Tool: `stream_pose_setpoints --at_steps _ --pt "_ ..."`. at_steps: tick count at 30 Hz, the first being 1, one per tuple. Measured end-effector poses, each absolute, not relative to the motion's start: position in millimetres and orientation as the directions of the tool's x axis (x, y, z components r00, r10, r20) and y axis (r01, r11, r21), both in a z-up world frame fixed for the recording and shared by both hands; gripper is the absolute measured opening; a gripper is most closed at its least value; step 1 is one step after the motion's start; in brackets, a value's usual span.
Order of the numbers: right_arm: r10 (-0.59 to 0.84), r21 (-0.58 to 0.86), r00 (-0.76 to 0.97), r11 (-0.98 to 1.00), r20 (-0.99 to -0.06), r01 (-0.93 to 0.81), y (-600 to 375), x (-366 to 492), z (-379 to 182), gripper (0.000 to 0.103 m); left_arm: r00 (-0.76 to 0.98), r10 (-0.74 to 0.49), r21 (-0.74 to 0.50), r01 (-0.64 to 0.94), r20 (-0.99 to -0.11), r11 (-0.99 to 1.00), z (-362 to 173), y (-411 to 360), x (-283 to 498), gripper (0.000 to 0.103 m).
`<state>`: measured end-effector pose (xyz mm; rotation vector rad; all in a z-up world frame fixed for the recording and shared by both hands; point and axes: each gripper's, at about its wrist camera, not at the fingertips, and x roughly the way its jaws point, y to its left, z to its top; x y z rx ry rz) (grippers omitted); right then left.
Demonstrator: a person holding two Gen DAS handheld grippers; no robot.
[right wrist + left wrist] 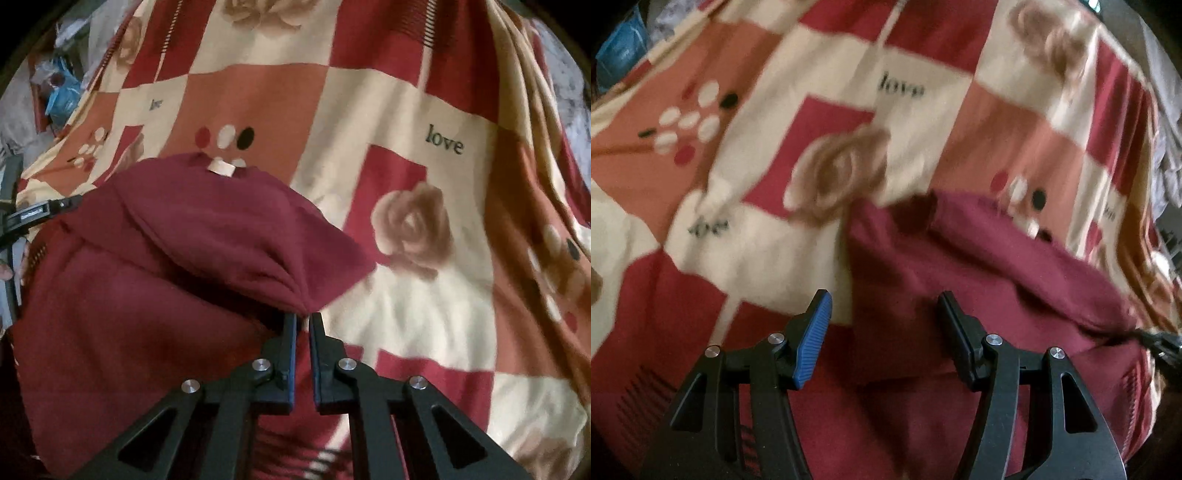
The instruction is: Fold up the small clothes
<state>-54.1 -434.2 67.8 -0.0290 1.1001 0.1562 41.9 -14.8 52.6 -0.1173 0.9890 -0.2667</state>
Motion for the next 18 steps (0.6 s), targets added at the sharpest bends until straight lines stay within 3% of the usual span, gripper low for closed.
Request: stream_pose_setpoints --at_steps 3,4,9,14,18 --pt "0.08 0.03 0.504 0.994 -0.86 -0.106 -433 -57 95 0.007 0.502 -0.283 -0.234 0.16 -0.817 0.959 48 -12 41 0.059" --pt "0.085 0.038 0.534 0.994 -0.841 -0.099 -430 -55 106 0.012 0.506 -0.286 -0.237 0.16 -0.814 0.958 50 -12 41 0.059" --pt "0.297 0.138 0.542 0.939 -0.786 -0.315 -357 -26 130 0.027 0.522 -0.288 -0.242 0.155 -0.803 0.958 57 -9 40 0.059" --pt "0.397 0.207 0.422 0.88 -0.815 -0.428 -266 46 80 0.029 0.5 -0.261 -0.205 0.166 -0.826 0.965 54 -10 43 0.059" --pt "0.333 0.141 0.368 0.876 -0.868 -0.462 -227 81 36 0.029 0.488 -0.273 -0.215 0.173 -0.829 0.961 55 -6 46 0.059"
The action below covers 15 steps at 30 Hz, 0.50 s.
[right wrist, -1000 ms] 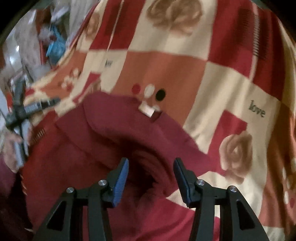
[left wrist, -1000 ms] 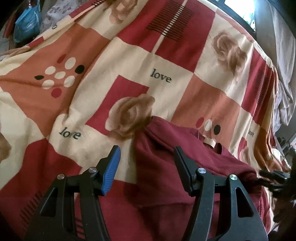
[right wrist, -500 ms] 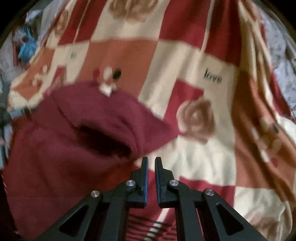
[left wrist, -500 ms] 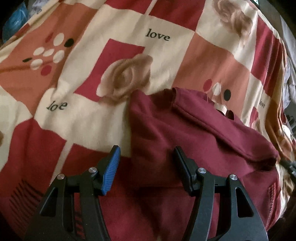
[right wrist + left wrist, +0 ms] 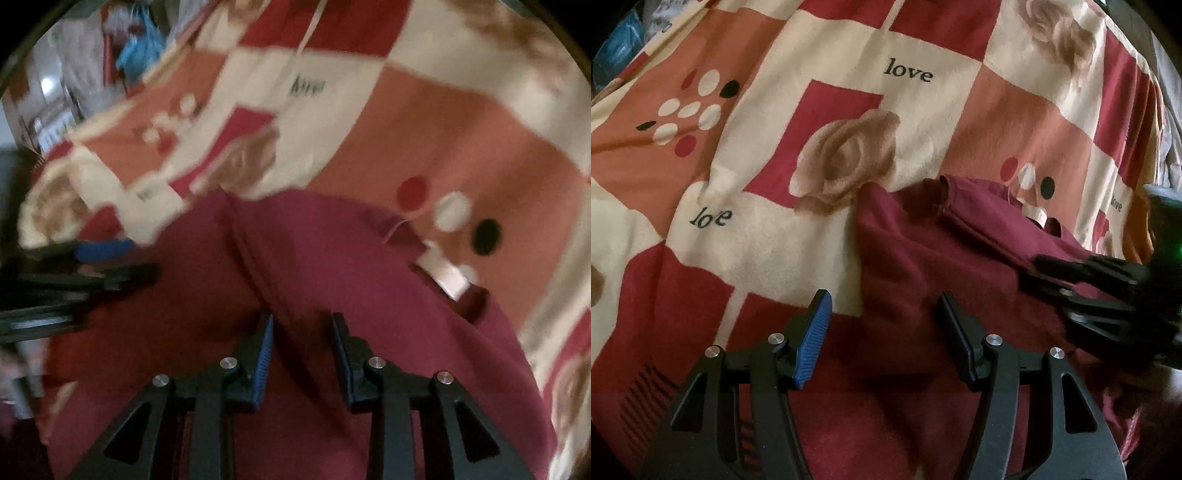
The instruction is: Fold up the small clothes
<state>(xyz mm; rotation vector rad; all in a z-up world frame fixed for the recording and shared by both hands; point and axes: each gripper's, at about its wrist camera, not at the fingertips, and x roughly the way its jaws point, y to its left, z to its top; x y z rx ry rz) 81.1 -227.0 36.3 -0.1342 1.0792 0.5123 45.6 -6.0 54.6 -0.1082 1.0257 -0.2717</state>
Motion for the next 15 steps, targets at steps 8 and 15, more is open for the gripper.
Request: stream_pose_setpoints --at_steps 8,15 --pt "0.504 0.268 0.449 0.829 -0.738 -0.49 -248 38 105 0.008 0.574 -0.325 -0.327 0.103 -0.752 0.939 84 33 45 0.059" --pt "0.458 0.26 0.304 0.816 -0.835 -0.517 -205 7 61 0.043 0.62 -0.336 -0.375 0.072 -0.709 0.924 93 41 40 0.059"
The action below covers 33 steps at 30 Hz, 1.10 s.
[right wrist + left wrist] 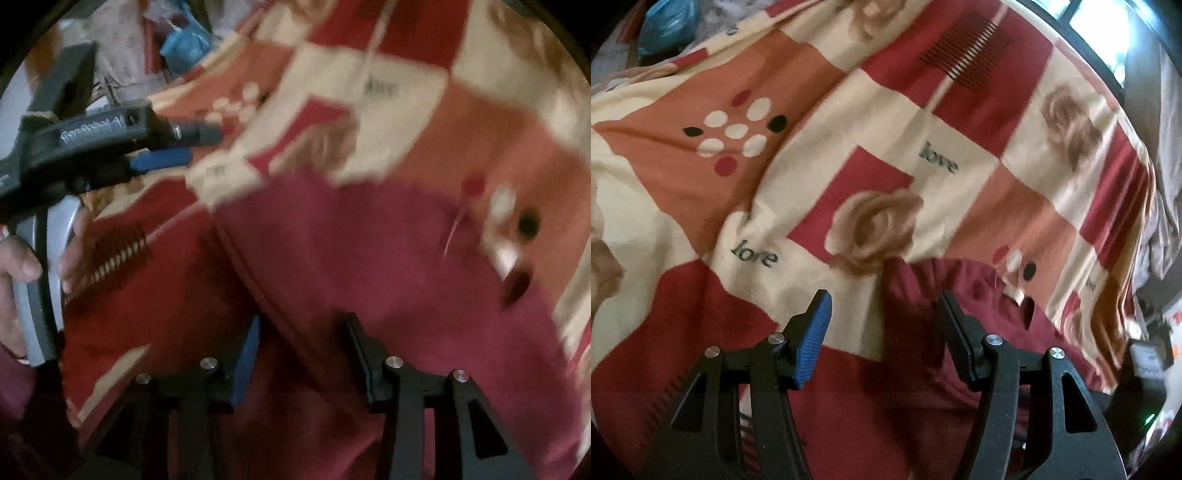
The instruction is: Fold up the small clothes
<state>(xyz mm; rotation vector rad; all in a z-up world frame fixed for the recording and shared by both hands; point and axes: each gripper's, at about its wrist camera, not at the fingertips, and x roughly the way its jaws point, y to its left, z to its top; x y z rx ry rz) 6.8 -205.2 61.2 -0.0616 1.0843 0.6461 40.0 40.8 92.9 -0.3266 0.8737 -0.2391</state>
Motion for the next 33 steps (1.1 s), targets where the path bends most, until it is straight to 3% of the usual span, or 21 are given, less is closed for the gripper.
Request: stream_pose_setpoints --at_steps 3,6,9,11,12,17,19,21,24,26,27,30,32,33 --pt "0.452 0.278 0.401 0.864 -0.797 -0.42 -259 -4 88 0.043 0.611 -0.355 -0.345 0.14 -0.707 0.928 94 22 35 0.059" --pt "0.297 0.185 0.539 0.95 -0.788 -0.253 -327 -15 116 0.045 0.598 -0.363 -0.298 0.21 -0.714 0.931 93 -3 32 0.059" --pt "0.181 0.107 0.488 0.979 -0.854 -0.176 -362 -9 101 0.043 0.534 -0.317 -0.209 0.254 -0.784 0.944 71 -30 32 0.059" --pt "0.071 0.027 0.418 0.993 -0.906 -0.111 -380 -11 76 0.035 0.495 -0.279 -0.175 0.246 -0.823 0.953 53 -37 33 0.06" --pt "0.095 0.055 0.367 0.992 -0.926 -0.116 -389 -19 62 0.035 0.498 -0.276 -0.175 0.239 -0.822 0.955 49 -38 32 0.06" --pt "0.247 0.23 0.432 0.969 -0.867 -0.09 -418 -41 80 0.036 0.517 -0.284 -0.188 0.231 -0.807 0.955 52 -34 31 0.061" --pt "0.294 0.335 0.485 0.942 -0.823 -0.003 -443 -36 90 0.053 0.516 -0.291 -0.202 0.222 -0.806 0.954 51 -32 31 0.061" --pt "0.287 0.39 0.512 0.915 -0.81 0.105 -458 -18 80 0.064 0.521 -0.288 -0.199 0.22 -0.804 0.955 51 -33 30 0.062" --pt "0.354 0.474 0.43 0.854 -0.831 0.213 -468 14 42 0.064 0.53 -0.274 -0.184 0.217 -0.803 0.959 50 -36 28 0.062" --pt "0.375 0.491 0.402 0.838 -0.835 0.24 -469 26 29 0.05 0.53 -0.273 -0.183 0.217 -0.803 0.959 50 -36 29 0.062" --pt "0.308 0.428 0.427 0.876 -0.85 0.22 -468 29 36 0.014 0.527 -0.28 -0.192 0.217 -0.803 0.957 50 -35 30 0.062" --pt "0.201 0.321 0.524 0.936 -0.827 0.147 -465 23 67 0.005 0.528 -0.284 -0.201 0.21 -0.801 0.957 50 -35 31 0.062" --pt "-0.061 0.039 0.539 0.984 -0.84 0.172 -460 28 67 0.0 0.533 -0.279 -0.197 0.206 -0.799 0.959 48 -36 31 0.068" --pt "-0.036 0.063 0.499 0.981 -0.866 0.181 -469 36 51 0.0 0.535 -0.273 -0.19 0.207 -0.8 0.96 47 -38 31 0.069"
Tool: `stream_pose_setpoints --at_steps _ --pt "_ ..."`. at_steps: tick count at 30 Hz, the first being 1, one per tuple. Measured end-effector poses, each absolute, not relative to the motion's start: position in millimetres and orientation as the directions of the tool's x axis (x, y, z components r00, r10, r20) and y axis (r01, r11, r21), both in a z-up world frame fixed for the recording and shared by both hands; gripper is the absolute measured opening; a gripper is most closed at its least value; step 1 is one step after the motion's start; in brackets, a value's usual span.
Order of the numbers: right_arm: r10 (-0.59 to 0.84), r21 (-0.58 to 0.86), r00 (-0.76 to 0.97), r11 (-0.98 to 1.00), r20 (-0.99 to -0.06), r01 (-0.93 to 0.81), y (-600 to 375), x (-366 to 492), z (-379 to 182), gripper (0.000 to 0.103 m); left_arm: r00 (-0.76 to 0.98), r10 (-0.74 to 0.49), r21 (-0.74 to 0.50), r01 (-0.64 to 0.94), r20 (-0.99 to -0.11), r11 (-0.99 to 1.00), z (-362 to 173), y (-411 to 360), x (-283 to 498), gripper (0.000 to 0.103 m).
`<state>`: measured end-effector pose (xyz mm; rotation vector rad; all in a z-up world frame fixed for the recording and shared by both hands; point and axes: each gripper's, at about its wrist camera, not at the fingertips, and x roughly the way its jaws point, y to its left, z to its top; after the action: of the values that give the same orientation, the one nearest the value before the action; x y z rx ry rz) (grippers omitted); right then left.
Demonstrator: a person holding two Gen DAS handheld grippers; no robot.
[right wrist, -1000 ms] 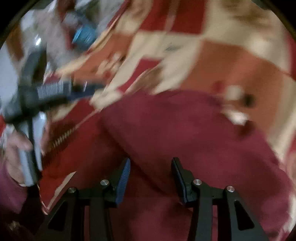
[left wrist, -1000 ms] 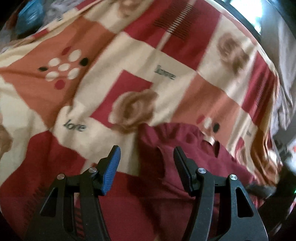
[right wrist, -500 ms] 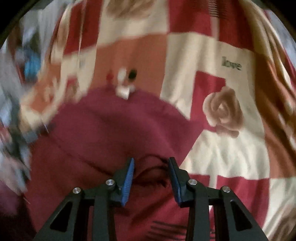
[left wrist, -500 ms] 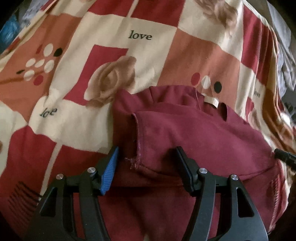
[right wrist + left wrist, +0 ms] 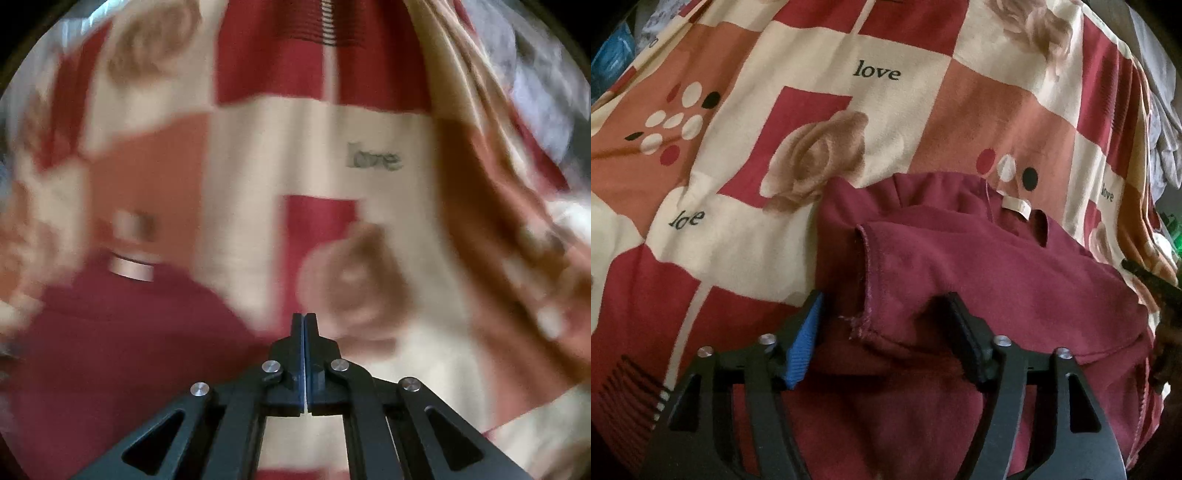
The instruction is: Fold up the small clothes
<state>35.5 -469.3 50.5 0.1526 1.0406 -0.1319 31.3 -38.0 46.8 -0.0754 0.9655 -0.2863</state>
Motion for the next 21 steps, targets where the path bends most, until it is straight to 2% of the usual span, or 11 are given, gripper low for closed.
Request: stream_pose_setpoints --at_steps 2,5,6,7,8,9,10,12,16,19,21 --pt "0.146 0.267 0.453 0.939 -0.879 0.216 -484 33 39 0.0 0.545 -0.268 -0.179 0.211 -0.794 0.961 48 -38 29 0.069" --pt "0.201 0.316 0.497 0.935 -0.844 0.159 -477 9 60 0.002 0.538 -0.284 -0.201 0.208 -0.793 0.957 49 -33 29 0.069" --pt "0.259 0.36 0.497 0.926 -0.828 0.116 -470 -1 69 0.013 0.534 -0.282 -0.205 0.2 -0.797 0.958 49 -32 28 0.069" --pt "0.293 0.385 0.491 0.918 -0.821 0.097 -466 -9 74 0.042 0.527 -0.282 -0.211 0.192 -0.802 0.959 51 -30 27 0.069" --pt "0.314 0.401 0.488 0.912 -0.814 0.082 -458 -21 79 0.056 0.524 -0.286 -0.219 0.187 -0.802 0.958 54 -28 24 0.069" --pt "0.325 0.402 0.487 0.914 -0.811 0.058 -450 -28 80 0.066 0.525 -0.29 -0.227 0.183 -0.8 0.957 59 -25 19 0.069" --pt "0.329 0.384 0.463 0.923 -0.823 0.026 -440 -30 80 0.057 0.526 -0.291 -0.23 0.181 -0.799 0.956 62 -24 15 0.069" --pt "0.301 0.321 0.396 0.947 -0.867 -0.017 -423 -32 72 0.026 0.524 -0.29 -0.233 0.175 -0.801 0.957 71 -19 3 0.069" --pt "0.223 0.23 0.398 0.973 -0.89 -0.033 -421 -46 69 0.025 0.523 -0.291 -0.233 0.176 -0.801 0.956 84 -7 -37 0.069" --pt "0.252 0.291 0.428 0.956 -0.868 0.028 -439 -63 84 0.025 0.498 -0.268 -0.194 0.196 -0.825 0.961 85 -2 -69 0.069" --pt "0.326 0.36 0.457 0.933 -0.828 -0.012 -442 -84 105 0.026 0.482 -0.278 -0.197 0.212 -0.831 0.957 87 0 -89 0.069"
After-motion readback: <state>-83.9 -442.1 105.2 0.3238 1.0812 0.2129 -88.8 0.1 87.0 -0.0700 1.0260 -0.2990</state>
